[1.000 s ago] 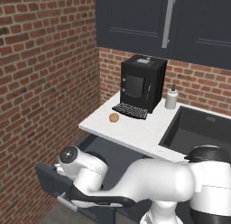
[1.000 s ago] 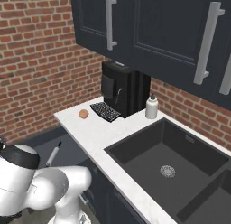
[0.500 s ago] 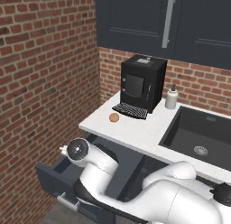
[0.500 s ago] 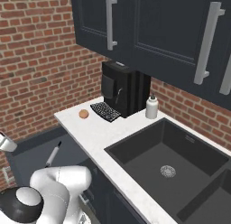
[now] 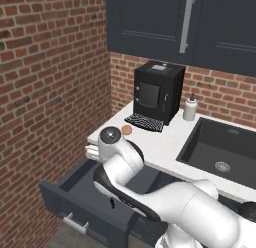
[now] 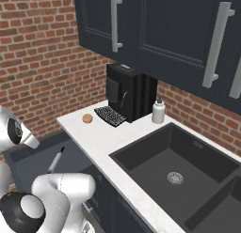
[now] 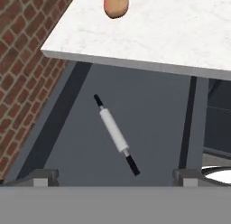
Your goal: Pick the rolling pin from the drawer and place it on the counter.
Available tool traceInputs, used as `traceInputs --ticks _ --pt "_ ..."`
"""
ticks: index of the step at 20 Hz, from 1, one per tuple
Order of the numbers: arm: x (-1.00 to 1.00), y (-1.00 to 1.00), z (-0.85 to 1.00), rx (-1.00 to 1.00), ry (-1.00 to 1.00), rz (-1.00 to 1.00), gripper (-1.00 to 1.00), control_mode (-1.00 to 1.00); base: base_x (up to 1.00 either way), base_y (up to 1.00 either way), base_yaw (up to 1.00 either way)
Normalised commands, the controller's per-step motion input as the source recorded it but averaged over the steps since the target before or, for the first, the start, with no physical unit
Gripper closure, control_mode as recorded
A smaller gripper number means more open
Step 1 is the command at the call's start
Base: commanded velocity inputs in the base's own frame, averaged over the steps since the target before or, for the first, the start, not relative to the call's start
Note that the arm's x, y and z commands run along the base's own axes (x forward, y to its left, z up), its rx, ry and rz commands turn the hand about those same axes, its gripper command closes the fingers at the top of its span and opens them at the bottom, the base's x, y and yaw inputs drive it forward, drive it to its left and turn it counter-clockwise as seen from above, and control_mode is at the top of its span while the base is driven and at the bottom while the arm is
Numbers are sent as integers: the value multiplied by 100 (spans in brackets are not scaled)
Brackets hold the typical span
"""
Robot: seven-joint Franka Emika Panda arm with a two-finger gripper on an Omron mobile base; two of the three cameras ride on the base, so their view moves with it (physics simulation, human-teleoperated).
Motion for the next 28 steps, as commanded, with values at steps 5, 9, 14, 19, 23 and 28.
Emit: traceInputs --ticks 5,9,14,19,23,28 --pt "4 9 -35 0 20 9 -100 -100 0 0 0" --pt "10 1 -44 0 14 10 -100 -100 0 0 0" --pt "7 0 -31 0 6 5 -100 -100 0 0 0" --pt "0 -2 -26 0 0 0 -100 -100 0 0 0" --pt "0 -3 -29 0 0 0 -100 -100 0 0 0" --pt "5 -24 -23 0 0 0 -100 -100 0 0 0"
